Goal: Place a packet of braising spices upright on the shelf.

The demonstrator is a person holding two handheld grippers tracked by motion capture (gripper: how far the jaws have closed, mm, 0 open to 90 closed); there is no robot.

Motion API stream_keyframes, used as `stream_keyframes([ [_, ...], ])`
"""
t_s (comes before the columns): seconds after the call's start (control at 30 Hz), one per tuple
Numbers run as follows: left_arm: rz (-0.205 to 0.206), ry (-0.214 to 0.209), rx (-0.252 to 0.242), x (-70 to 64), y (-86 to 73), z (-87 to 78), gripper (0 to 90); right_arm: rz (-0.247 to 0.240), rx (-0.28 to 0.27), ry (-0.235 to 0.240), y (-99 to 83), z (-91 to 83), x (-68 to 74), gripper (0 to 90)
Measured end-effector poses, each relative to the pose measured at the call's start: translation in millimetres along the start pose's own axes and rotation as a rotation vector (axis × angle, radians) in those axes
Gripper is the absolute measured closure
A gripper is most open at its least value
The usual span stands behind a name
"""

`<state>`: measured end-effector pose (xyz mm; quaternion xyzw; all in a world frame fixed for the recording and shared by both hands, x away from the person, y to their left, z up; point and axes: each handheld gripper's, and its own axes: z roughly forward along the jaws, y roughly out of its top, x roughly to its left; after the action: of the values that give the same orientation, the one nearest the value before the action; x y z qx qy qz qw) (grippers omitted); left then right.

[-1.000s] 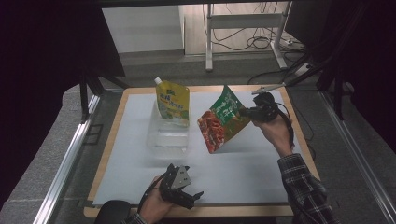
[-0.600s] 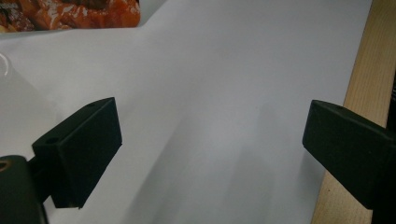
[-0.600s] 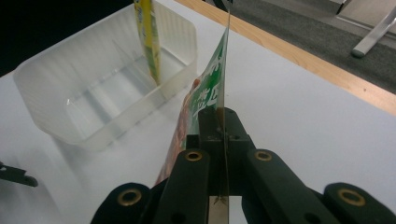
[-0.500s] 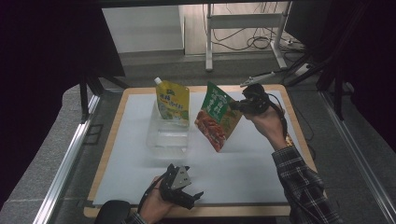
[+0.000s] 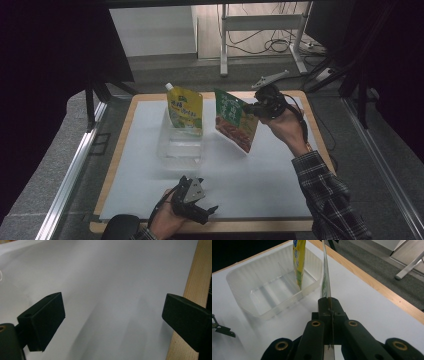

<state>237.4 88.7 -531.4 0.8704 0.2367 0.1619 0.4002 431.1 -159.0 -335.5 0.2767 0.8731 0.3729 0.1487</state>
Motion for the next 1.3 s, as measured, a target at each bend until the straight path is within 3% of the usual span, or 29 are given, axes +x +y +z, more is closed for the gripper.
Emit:
stream_keyframes([
  [0.17, -0.002, -0.001, -0.001, 0.3, 0.0, 0.0, 4.4, -0.01, -0.005, 0.009, 3.7, -6.6, 0.4, 89.4],
  [0.47, -0.027, -0.018, -0.036, 2.2, 0.2, -2.8, 4.0, -0.013, -0.027, 0.104, 9.9, -14.7, 2.4, 89.4],
  [0.9, -0.059, -0.033, -0.069, 5.3, 0.4, -6.2, 1.7, -0.054, -0.045, 0.144, 27.4, -22.9, 12.0, 89.4],
  [1.3, -0.057, -0.037, -0.073, 5.3, 0.7, -7.0, 0.8, -0.068, -0.069, 0.202, 48.1, -23.3, 22.6, 89.4],
])
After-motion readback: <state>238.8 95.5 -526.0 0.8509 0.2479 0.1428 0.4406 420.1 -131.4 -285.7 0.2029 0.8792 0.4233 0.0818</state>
